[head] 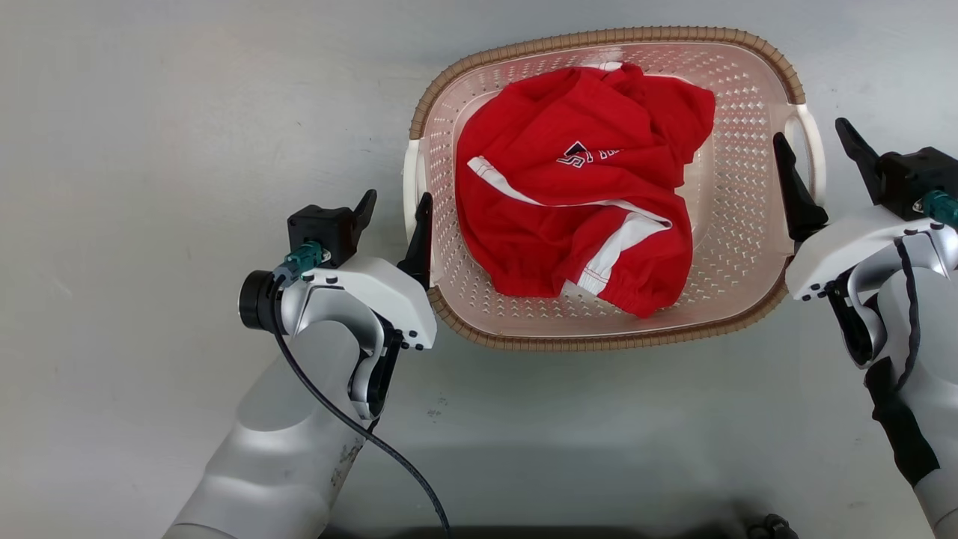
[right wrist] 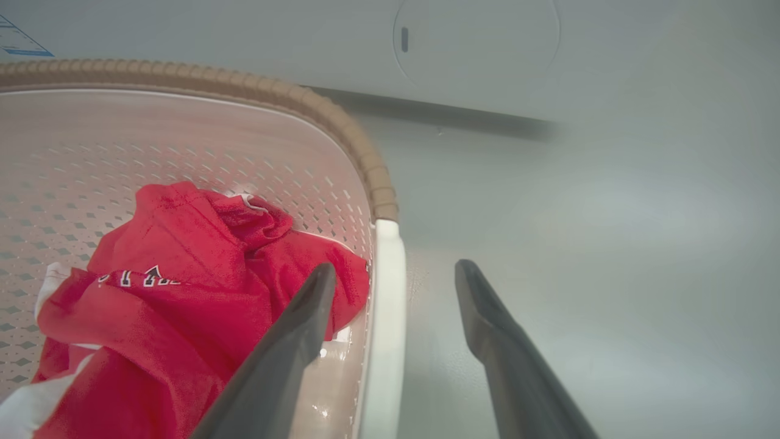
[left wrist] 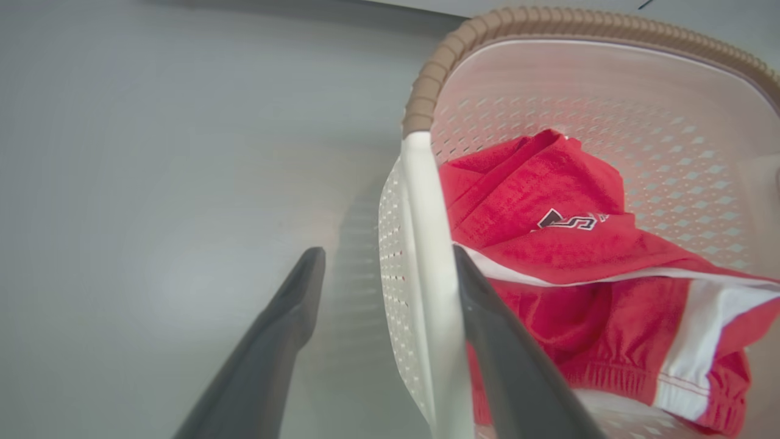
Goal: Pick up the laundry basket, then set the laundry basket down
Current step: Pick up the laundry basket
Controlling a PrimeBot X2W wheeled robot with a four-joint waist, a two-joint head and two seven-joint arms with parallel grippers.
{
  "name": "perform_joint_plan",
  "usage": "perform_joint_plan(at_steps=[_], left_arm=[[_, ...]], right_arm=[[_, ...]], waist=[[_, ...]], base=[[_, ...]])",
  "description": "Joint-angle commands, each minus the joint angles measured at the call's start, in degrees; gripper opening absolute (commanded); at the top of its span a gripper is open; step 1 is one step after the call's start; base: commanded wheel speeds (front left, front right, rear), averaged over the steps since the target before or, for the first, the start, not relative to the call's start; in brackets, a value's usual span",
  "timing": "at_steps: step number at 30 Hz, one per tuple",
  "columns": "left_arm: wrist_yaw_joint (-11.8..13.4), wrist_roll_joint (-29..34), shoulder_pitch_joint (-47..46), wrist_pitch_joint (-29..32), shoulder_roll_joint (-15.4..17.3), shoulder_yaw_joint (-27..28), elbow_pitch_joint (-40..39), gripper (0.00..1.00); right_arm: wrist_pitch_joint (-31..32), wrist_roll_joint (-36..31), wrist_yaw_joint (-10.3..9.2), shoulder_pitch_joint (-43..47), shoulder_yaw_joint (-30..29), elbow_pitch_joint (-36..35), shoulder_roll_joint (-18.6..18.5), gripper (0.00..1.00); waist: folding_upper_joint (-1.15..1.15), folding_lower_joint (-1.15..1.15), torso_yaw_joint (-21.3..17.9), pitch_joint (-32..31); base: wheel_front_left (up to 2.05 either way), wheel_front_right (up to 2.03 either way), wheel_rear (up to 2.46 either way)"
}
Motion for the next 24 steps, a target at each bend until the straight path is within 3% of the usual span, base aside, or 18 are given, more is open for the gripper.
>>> perform_joint_plan(at_steps=[1, 21, 22, 23, 24], left_arm=[[0.4, -0.8, 0.0, -0.5, 1.1, 0.4, -0.1, 1.0], [0.8, -1.0, -3.0, -0.5, 1.1, -2.2, 3.5, 1.0], [0.7, -1.1, -3.0, -0.5, 1.1, -2.4, 3.7, 0.76], [0.7, -1.1, -3.1, -0.5, 1.1, -2.4, 3.8, 0.65], [0.8, -1.1, -3.2, -0.5, 1.1, -2.5, 3.9, 0.74]], right_arm=[[-0.7, 0.5, 0.26, 1.3, 1.0, 0.1, 0.1, 1.0], [-0.7, 3.4, 0.26, 0.2, 3.6, 3.4, 0.8, 1.0], [-0.7, 3.6, 0.26, 0.0, 3.9, 3.6, 0.8, 1.0], [-0.7, 4.0, 0.26, 0.0, 4.2, 3.7, 0.8, 1.0], [-0.7, 4.3, 0.26, -0.1, 4.5, 3.8, 0.8, 1.0]], waist=[[0.0, 0.0, -0.1, 0.5], [0.0, 0.0, -0.6, 2.0], [0.0, 0.0, -0.7, 2.0], [0.0, 0.0, -0.7, 2.0], [0.0, 0.0, -0.8, 2.0]], base=[[0.0, 0.0, 0.0], [0.0, 0.0, 0.0], [0.0, 0.0, 0.0], [0.0, 0.0, 0.0], [0.0, 0.0, 0.0]])
